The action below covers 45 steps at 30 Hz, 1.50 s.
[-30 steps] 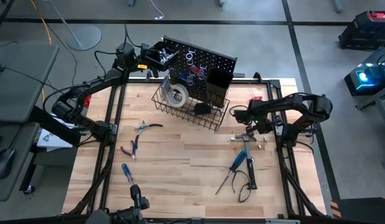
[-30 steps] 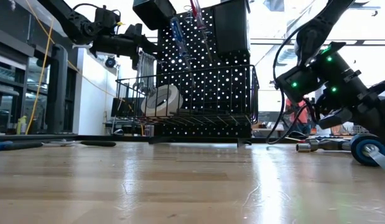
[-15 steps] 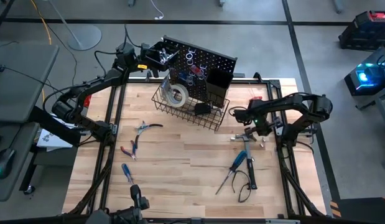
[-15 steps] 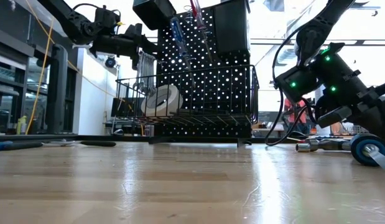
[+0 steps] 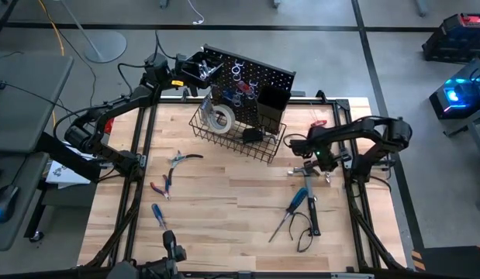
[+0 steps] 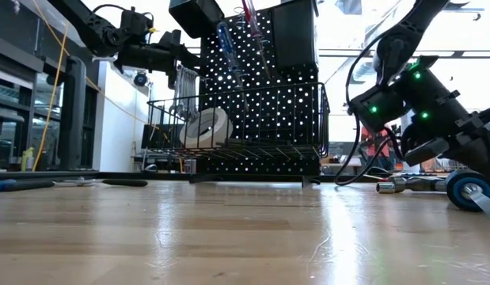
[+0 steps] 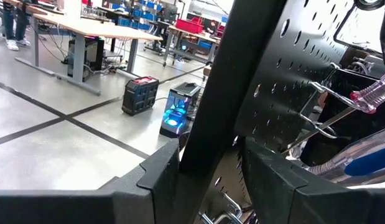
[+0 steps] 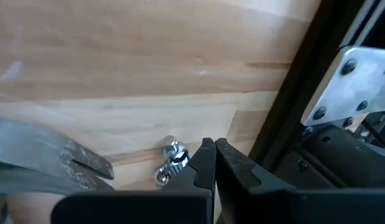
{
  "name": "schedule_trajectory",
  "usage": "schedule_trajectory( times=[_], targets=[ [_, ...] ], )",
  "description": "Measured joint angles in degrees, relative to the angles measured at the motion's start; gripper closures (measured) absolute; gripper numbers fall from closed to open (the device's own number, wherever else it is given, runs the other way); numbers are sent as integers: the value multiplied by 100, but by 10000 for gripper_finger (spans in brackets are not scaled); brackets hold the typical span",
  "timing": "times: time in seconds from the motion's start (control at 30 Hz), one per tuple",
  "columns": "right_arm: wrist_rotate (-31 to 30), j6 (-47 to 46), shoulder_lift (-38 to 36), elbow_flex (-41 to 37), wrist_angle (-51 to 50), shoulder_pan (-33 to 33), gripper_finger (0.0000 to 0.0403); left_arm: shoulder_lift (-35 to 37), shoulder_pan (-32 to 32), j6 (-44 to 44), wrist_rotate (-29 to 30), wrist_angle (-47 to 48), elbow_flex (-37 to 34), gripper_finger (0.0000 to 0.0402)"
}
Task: Hang tools onto peg board
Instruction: Put the socket in the left black bin on the pegboard
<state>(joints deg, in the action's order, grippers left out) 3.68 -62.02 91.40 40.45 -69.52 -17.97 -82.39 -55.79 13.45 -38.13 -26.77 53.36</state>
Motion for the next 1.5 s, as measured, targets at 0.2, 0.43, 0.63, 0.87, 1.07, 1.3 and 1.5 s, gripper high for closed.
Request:
schedule_trajectory(
  times=[0.2,0.43,0.63,0.87,1.07,1.3,1.5],
  targets=[
    [307,28,233,-3,169,149,403,7,0,1,-15,88,0,245],
    [579,-635,237,-19,672,570,403,7,0,-2,-18,212,0,245],
    [353,-907,109,500,-30,994,403,7,0,-7,-22,214,0,245],
    [294,-1142,-45,690,-531,1298,403,7,0,-7,-22,214,0,245],
    [955,-1662,-45,174,-145,1650,403,7,0,40,-22,214,0,245],
    [566,-2993,16,36,-77,2215,403,7,0,96,-22,214,0,245],
    [841,-2565,492,33,-157,2263,403,7,0,49,-22,212,0,245]
  ],
)
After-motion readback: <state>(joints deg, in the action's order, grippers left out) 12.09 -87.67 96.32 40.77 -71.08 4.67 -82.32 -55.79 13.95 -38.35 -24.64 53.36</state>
